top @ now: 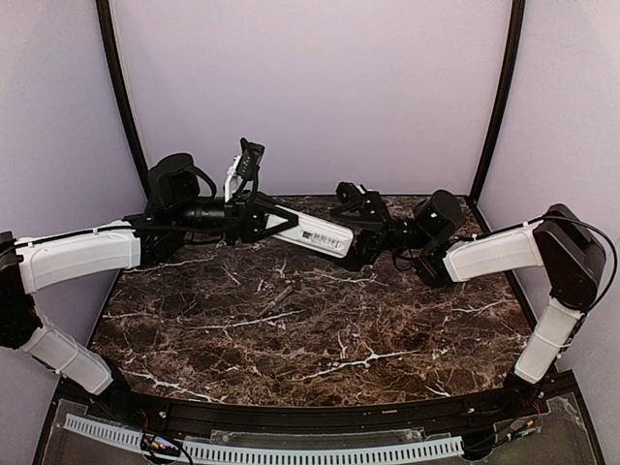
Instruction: Unload the batteries from the remote control
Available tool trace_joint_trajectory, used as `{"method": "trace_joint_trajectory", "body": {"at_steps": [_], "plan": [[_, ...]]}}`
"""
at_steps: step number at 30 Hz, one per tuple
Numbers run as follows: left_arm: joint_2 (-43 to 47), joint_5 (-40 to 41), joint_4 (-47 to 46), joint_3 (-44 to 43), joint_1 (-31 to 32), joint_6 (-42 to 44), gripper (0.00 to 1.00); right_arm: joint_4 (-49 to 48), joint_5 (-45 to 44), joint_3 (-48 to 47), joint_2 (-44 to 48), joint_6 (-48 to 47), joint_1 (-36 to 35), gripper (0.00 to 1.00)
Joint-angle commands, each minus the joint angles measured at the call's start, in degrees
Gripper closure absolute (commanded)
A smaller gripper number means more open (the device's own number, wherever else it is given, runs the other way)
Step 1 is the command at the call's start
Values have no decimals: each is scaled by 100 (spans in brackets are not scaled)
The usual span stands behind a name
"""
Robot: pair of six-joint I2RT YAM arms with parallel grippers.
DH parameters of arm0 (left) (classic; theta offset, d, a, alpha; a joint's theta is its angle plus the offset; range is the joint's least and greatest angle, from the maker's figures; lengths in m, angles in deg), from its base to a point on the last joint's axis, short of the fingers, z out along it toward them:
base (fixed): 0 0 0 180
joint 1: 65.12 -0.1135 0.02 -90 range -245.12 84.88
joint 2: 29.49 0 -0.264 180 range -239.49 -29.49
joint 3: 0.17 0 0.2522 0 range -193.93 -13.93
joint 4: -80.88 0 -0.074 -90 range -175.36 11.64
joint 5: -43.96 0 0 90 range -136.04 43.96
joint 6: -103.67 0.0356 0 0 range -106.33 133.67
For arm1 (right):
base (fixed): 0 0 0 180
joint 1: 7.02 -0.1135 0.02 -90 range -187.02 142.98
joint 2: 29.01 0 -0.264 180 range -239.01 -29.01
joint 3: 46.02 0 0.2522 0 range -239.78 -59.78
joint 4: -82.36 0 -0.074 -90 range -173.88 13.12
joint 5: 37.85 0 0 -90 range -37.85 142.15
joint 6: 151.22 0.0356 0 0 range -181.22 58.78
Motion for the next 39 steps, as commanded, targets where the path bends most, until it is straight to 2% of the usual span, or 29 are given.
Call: {"method": "trace_joint_trajectory", "body": {"at_steps": [1,3,6,8,12,18,21,28,35,39], "plan": [[240,434,84,-13,31,-554,100,1103,243,-148,611,-1943,72,2],[297,597,186,42,35,-809,100,2750,141,-292,1017,-3515,106,1],[390,780,396,128,37,-1040,100,5367,-647,-711,1575,-5635,85,1],[459,876,509,160,33,-1187,100,6049,-977,-807,1828,-6341,72,1],[568,1070,514,266,36,-1458,100,6090,-1296,-568,2116,-6727,63,1],[476,938,-251,463,30,-2303,100,6157,-1533,-452,2111,-6979,-34,4],[420,873,-551,489,35,-2574,100,6012,-1544,-424,2087,-7071,-117,9],[316,933,-667,508,32,-2761,100,5632,-1536,-394,1965,-7160,-346,32],[177,894,-801,552,36,-2806,100,5325,-1560,-387,1830,-7027,-403,68],[193,893,-756,560,31,-2712,99,5331,-1530,-429,1748,-6995,-414,83]]}}
